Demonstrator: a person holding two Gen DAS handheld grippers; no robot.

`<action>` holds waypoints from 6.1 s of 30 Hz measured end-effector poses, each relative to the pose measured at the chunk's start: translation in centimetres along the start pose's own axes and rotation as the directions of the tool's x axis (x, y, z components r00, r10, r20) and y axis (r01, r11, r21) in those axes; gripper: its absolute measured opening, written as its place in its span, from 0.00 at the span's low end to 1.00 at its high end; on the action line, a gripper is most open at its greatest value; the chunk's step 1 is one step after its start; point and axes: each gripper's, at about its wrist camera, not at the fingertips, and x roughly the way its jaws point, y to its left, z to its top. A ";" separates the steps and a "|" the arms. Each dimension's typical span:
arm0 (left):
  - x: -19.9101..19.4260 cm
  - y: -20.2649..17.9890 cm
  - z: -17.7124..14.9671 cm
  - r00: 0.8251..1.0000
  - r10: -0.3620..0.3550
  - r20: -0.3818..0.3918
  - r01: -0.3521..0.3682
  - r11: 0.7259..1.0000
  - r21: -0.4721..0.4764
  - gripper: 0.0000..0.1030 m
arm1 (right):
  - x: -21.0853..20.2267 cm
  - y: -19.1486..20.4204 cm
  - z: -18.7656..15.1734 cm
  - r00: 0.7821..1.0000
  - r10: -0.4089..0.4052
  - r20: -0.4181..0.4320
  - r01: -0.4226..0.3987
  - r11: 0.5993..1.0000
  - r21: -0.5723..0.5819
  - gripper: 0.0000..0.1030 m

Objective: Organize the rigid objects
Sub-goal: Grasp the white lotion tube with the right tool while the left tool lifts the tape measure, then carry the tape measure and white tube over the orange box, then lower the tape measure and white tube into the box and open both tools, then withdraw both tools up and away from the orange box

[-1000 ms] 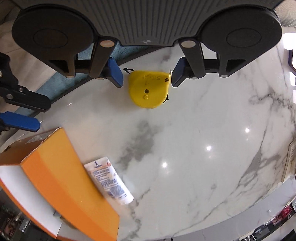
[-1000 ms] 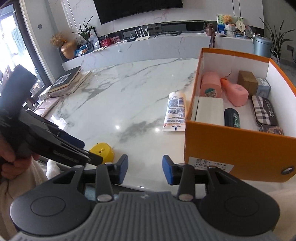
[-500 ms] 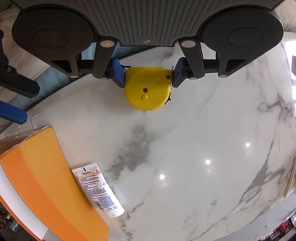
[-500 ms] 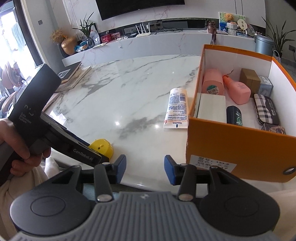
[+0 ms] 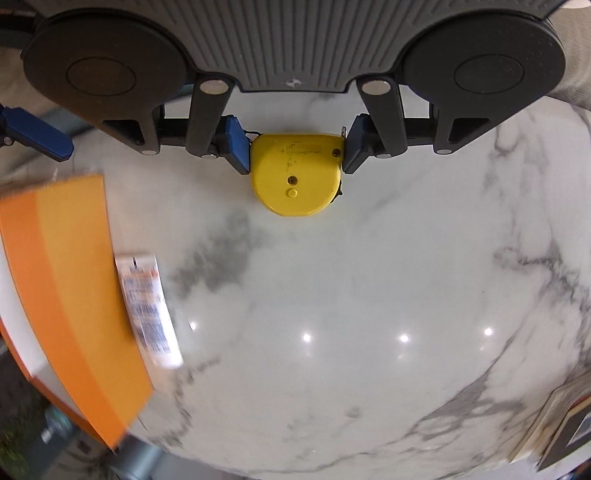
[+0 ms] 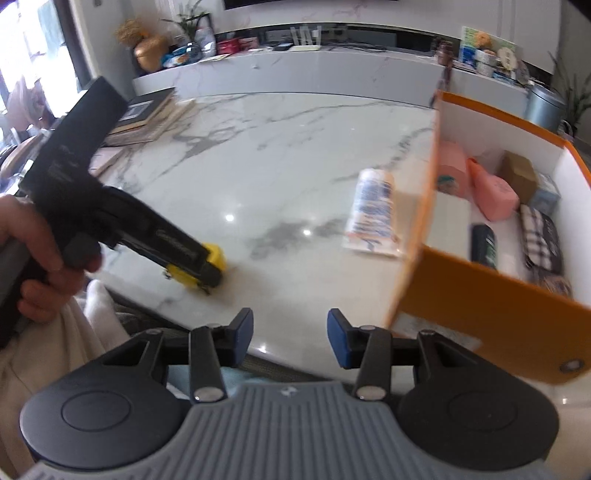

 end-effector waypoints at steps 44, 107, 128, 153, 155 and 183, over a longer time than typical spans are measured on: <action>1.3 2.4 2.3 0.980 -0.030 0.196 0.040 0.998 -0.046 0.60 | 13.9 -2.4 8.8 0.957 -0.132 -0.260 0.188 0.960 0.207 0.33; -1.7 -24.6 9.9 0.948 -0.295 0.123 0.242 0.915 0.323 0.58 | 0.3 -22.9 3.0 0.980 -0.091 -0.179 0.164 0.876 0.453 0.19; 4.1 -27.9 11.4 0.993 -0.111 0.029 0.096 0.942 0.321 0.58 | 1.6 -23.6 1.6 0.983 -0.181 -0.037 0.175 0.853 0.492 0.39; -3.3 -26.0 8.8 0.964 -0.100 0.247 0.012 0.942 0.335 0.59 | 1.4 -24.5 1.7 0.991 -0.132 0.013 0.109 0.865 0.490 0.52; -5.1 -25.6 7.2 0.940 -0.100 0.326 -0.020 0.938 0.345 0.59 | 0.4 -24.4 1.7 0.989 -0.143 0.035 0.106 0.856 0.506 0.54; -16.6 -21.0 -7.7 0.741 0.002 0.672 -0.141 0.978 0.153 0.93 | -17.6 -11.4 -1.6 0.913 -0.348 0.215 0.275 0.911 0.308 0.89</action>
